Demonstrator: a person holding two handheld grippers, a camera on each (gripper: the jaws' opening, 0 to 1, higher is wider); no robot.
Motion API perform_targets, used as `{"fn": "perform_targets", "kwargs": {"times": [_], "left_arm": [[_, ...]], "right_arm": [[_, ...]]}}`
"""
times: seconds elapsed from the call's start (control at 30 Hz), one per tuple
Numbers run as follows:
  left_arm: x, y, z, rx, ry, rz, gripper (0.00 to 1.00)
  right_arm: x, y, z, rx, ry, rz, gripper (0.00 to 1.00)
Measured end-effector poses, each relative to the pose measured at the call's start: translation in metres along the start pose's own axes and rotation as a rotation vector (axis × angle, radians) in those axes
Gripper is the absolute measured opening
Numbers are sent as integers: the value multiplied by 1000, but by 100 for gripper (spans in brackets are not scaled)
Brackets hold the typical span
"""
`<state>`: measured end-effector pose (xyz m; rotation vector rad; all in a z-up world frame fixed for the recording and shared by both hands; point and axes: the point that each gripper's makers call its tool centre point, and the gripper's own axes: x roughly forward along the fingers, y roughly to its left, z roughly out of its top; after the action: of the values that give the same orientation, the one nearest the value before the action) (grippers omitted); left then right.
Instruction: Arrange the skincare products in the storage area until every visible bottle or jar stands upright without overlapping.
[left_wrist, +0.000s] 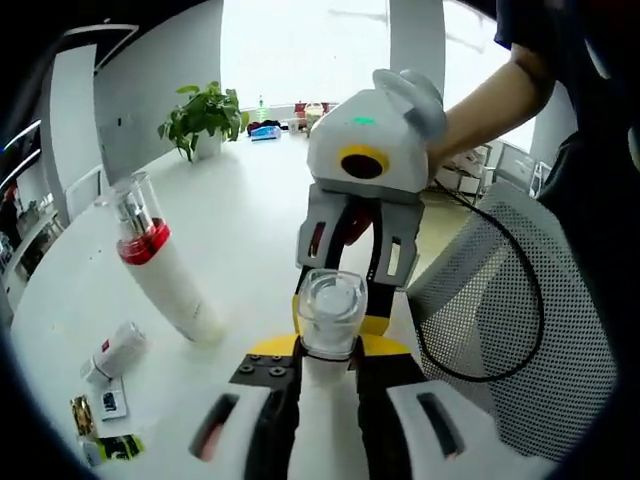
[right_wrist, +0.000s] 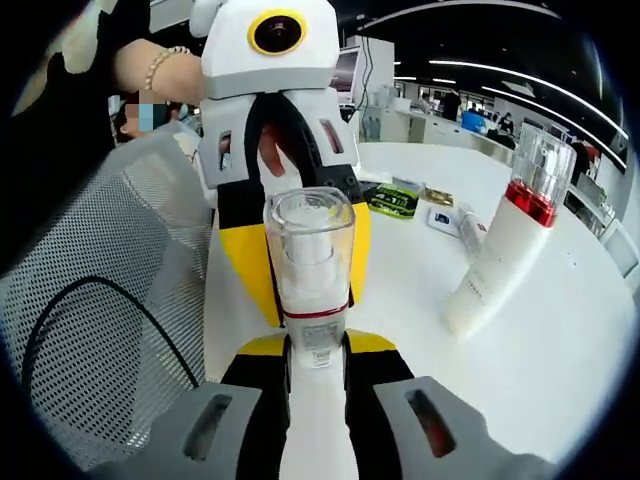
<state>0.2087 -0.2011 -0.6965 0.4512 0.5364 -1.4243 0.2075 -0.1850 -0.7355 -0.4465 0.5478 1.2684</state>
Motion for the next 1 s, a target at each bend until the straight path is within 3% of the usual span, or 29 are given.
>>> {"fn": "perform_targets", "kwargs": {"times": [0.67,0.83,1.0], "left_arm": [[14,35,17,-43,-32,30,18],[20,58,19,-46,-38,57,19],[21,67,19,-59,-42,75,19]], "right_arm": [[-3,-43,-4,-32,24,26,19],[-4,-60,-2,-54,26,41,19],[-3,-68,-1,-58,24,51,19]]}}
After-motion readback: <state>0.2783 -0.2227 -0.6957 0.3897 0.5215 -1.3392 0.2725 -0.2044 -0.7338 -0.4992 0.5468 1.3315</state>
